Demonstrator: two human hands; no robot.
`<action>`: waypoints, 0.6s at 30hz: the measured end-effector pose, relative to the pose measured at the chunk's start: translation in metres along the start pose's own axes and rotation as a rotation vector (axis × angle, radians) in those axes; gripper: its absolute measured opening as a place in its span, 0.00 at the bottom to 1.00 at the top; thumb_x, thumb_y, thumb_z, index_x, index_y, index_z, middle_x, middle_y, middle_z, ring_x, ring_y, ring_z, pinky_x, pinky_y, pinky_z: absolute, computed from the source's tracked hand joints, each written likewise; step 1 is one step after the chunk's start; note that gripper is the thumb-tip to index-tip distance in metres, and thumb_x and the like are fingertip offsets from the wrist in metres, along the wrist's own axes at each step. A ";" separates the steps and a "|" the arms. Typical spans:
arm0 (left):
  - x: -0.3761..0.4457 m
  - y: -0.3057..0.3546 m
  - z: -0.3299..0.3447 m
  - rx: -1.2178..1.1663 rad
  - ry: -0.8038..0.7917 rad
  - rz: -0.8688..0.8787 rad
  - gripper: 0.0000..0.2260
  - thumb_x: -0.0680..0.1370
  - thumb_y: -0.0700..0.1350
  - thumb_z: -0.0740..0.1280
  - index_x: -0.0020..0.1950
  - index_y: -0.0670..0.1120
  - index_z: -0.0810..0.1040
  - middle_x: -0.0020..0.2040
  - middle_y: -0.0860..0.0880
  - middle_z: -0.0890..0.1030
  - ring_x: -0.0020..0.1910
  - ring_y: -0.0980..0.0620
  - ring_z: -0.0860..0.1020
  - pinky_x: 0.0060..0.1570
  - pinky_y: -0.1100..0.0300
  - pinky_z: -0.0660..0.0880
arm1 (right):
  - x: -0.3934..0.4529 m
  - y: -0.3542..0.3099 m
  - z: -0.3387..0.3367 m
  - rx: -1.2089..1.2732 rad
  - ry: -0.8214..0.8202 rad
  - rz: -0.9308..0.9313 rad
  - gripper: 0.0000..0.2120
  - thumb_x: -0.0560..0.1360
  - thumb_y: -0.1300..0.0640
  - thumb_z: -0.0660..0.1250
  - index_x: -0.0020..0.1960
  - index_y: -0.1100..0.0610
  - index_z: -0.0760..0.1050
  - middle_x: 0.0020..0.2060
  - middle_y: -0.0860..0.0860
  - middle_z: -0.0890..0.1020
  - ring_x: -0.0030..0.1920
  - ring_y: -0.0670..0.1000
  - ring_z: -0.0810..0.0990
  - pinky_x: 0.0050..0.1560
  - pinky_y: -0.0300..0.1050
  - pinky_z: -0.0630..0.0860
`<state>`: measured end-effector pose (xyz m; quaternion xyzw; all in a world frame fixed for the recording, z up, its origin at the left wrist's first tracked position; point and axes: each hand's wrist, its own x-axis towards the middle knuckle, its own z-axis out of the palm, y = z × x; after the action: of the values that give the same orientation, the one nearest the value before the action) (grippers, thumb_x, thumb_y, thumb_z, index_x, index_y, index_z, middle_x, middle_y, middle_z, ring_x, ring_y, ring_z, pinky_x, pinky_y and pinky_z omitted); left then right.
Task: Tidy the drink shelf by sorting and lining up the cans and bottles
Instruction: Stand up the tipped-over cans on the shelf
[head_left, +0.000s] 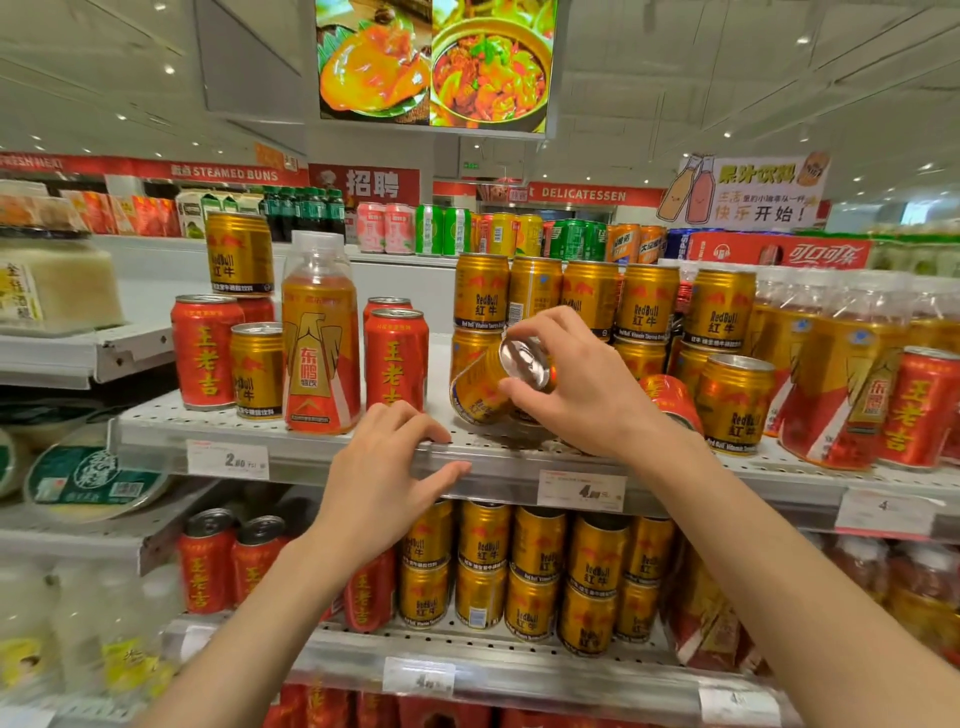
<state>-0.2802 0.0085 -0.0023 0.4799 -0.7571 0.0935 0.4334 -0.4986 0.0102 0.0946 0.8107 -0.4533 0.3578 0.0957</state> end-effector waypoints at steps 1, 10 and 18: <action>0.000 0.000 0.001 0.003 0.002 -0.002 0.16 0.73 0.62 0.72 0.52 0.53 0.81 0.51 0.56 0.76 0.55 0.55 0.72 0.47 0.59 0.75 | 0.003 -0.001 0.000 0.018 -0.001 -0.001 0.22 0.77 0.47 0.71 0.68 0.52 0.73 0.62 0.48 0.73 0.57 0.50 0.77 0.55 0.46 0.79; 0.001 0.002 0.003 0.024 0.013 -0.013 0.17 0.72 0.64 0.71 0.51 0.52 0.80 0.49 0.56 0.75 0.53 0.55 0.72 0.44 0.61 0.74 | 0.028 -0.006 0.016 -0.062 -0.056 -0.036 0.15 0.82 0.53 0.64 0.67 0.53 0.78 0.62 0.50 0.83 0.62 0.51 0.79 0.64 0.55 0.77; 0.001 0.009 0.006 0.054 0.012 -0.038 0.19 0.72 0.65 0.69 0.51 0.52 0.79 0.49 0.56 0.74 0.53 0.55 0.71 0.43 0.62 0.73 | 0.019 -0.006 0.024 -0.098 -0.047 -0.080 0.19 0.80 0.56 0.66 0.71 0.54 0.74 0.64 0.51 0.82 0.65 0.53 0.79 0.67 0.56 0.75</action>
<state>-0.2911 0.0097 -0.0026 0.5052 -0.7423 0.1087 0.4264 -0.4759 -0.0104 0.0908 0.8307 -0.4397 0.3120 0.1389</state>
